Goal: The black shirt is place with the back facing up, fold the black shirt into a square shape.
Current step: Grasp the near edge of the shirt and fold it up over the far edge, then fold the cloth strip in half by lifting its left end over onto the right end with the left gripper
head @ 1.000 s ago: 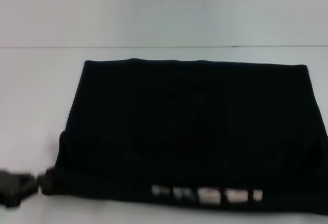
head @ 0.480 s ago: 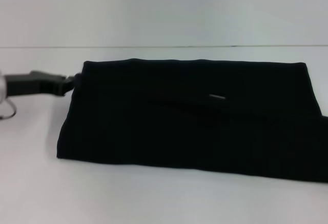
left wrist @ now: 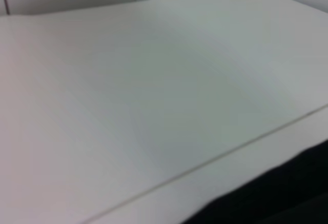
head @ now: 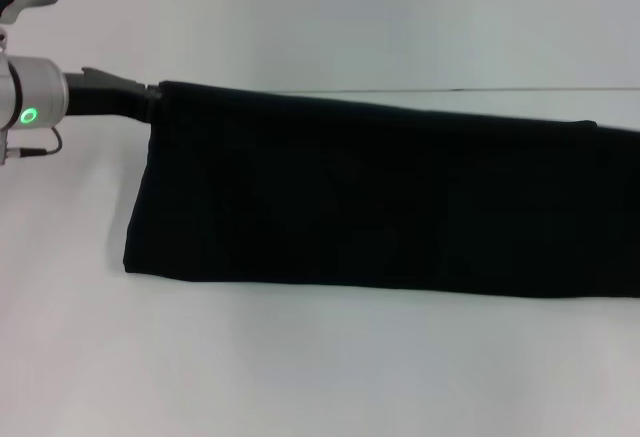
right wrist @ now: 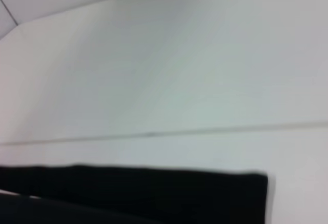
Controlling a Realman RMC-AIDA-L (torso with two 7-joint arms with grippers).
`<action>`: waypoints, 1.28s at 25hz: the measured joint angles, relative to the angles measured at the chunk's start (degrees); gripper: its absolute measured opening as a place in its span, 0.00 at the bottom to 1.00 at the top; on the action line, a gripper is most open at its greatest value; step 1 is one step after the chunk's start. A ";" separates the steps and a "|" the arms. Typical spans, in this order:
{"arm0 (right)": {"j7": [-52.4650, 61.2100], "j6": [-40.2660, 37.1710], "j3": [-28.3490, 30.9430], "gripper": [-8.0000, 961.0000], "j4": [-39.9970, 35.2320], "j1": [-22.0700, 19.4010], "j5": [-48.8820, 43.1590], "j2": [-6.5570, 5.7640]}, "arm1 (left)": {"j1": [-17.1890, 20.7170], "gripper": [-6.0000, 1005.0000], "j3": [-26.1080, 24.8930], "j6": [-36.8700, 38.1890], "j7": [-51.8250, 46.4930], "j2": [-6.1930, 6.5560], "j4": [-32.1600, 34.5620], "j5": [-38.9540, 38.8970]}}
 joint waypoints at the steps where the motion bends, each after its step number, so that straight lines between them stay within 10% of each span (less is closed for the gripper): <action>1: 0.35 0.91 -0.51 0.01 0.02 0.87 0.01 -0.04 | -0.35 0.02 0.11 -0.85 -0.01 0.05 -0.28 0.00; 17: 2.22 15.18 -8.51 0.04 4.37 8.11 0.30 0.30 | -3.42 0.02 0.75 -12.08 0.41 -0.20 -6.41 -0.37; 32: 1.71 21.77 -9.09 0.16 4.79 8.89 0.63 1.90 | -4.10 0.12 0.51 -23.68 -0.18 -3.10 -8.31 -0.78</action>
